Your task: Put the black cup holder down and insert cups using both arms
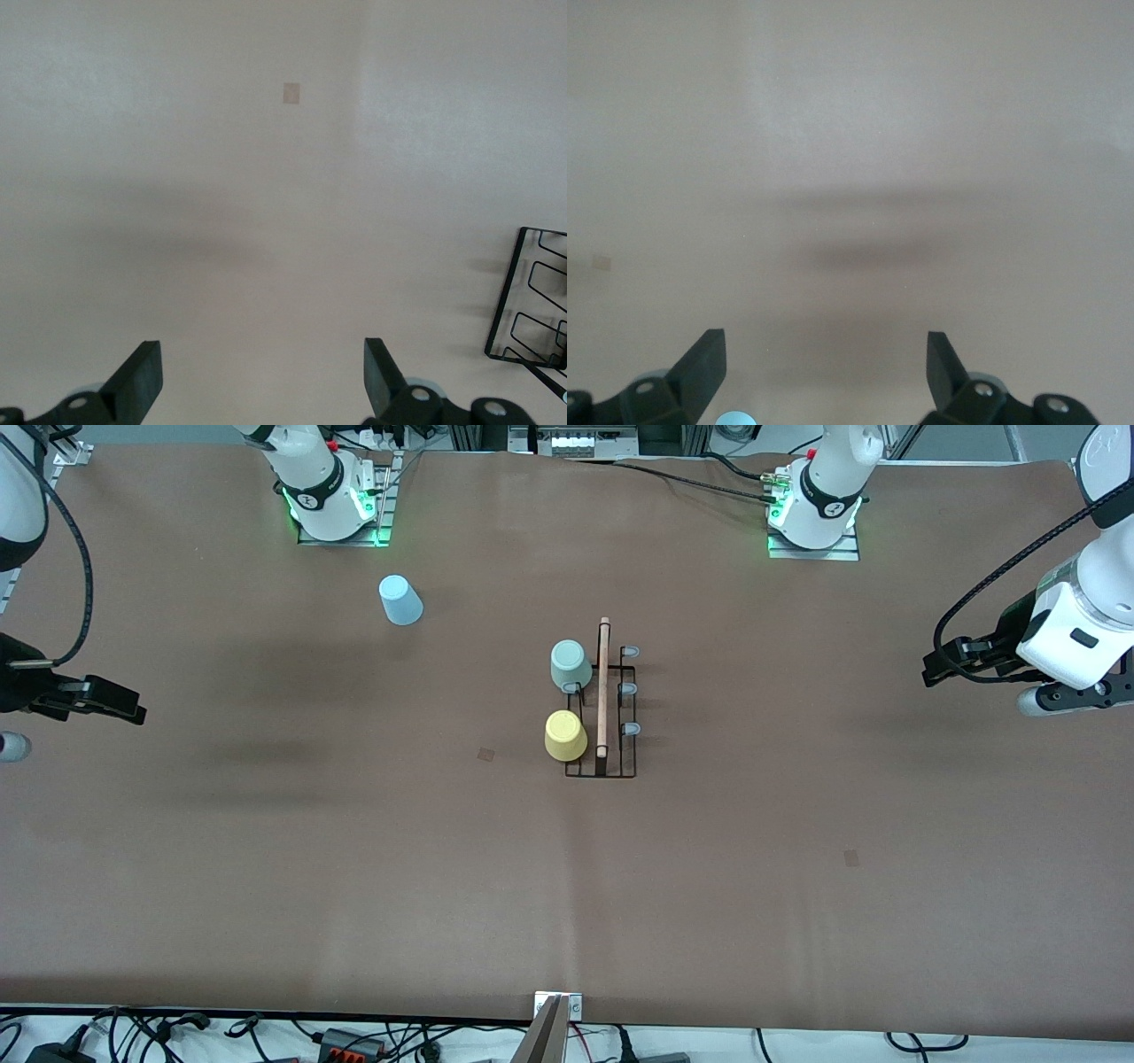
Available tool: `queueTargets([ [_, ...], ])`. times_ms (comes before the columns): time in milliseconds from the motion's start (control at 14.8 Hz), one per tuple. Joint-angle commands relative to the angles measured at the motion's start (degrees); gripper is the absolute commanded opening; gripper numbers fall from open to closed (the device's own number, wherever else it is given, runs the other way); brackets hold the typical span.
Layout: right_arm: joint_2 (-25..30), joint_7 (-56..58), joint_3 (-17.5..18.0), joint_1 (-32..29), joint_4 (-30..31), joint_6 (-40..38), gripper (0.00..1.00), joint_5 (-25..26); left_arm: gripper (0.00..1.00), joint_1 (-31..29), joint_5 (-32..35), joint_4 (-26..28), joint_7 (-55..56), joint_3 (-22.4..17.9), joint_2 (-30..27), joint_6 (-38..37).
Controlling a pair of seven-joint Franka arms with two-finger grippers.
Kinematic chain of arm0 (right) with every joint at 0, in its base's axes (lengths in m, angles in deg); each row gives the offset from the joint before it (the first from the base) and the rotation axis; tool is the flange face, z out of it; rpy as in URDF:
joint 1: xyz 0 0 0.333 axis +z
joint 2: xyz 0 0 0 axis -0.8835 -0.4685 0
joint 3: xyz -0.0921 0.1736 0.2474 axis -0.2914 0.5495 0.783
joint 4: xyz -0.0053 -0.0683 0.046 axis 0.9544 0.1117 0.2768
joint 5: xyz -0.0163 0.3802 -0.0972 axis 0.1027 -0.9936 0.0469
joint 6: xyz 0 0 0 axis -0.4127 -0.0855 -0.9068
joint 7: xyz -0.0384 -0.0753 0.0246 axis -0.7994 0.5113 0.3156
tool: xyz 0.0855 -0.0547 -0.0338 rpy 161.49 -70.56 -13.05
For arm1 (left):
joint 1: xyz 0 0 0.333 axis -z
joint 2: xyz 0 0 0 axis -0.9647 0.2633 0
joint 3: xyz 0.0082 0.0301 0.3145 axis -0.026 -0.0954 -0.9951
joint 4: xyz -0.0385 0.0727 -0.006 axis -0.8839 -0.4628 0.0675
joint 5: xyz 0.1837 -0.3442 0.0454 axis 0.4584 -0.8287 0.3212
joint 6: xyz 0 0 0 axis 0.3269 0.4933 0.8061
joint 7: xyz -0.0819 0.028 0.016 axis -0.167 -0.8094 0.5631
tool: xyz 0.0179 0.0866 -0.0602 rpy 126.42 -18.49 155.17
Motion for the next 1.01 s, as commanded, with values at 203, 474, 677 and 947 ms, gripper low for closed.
queueTargets([
  [203, 7.6, 1.6, -0.1, 0.3, 11.5, 5.9, 1.0, 0.5, 1.0, -0.3, -0.9, 1.1, -0.8, -0.1, -1.4, -0.2],
  [474, 8.5, 1.7, -0.1, 0.3, 11.4, 4.4, 1.0, 0.6, 1.0, -0.3, -0.9, 1.1, -0.8, -0.1, -1.4, -0.2],
  [677, 8.5, 2.0, -0.1, 0.3, 10.9, 3.9, 1.0, 0.4, 1.0, -0.3, -0.9, 1.0, -1.4, 0.0, -1.4, 0.1],
  [947, 8.9, 2.1, -0.1, 0.2, 11.2, 3.7, 1.0, 0.4, 1.0, -0.3, -1.0, 1.0, -1.5, -0.1, -1.3, 0.4],
])
